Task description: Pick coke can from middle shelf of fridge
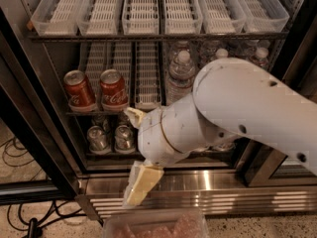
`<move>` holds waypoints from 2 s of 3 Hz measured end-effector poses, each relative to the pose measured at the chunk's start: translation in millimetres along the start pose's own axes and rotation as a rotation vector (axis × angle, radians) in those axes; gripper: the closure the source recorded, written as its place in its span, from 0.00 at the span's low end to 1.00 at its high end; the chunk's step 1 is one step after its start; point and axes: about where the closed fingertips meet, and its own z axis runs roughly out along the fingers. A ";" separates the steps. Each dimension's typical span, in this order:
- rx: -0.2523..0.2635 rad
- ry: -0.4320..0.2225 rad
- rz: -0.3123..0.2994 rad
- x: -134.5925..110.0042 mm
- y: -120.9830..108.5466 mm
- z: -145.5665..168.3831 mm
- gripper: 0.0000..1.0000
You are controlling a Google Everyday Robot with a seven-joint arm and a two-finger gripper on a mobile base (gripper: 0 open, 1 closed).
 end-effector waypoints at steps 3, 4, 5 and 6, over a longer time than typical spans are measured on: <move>0.254 -0.113 0.159 16.4 8.7 15.1 0.00; 0.410 -0.173 0.268 23.7 -9.8 17.1 0.00; 0.500 -0.183 0.332 22.3 -23.7 10.0 0.00; 0.500 -0.183 0.332 22.3 -23.7 10.0 0.00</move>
Offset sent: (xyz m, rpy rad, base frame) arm 0.0004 -0.0152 0.0074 0.1939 -0.1211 -0.2117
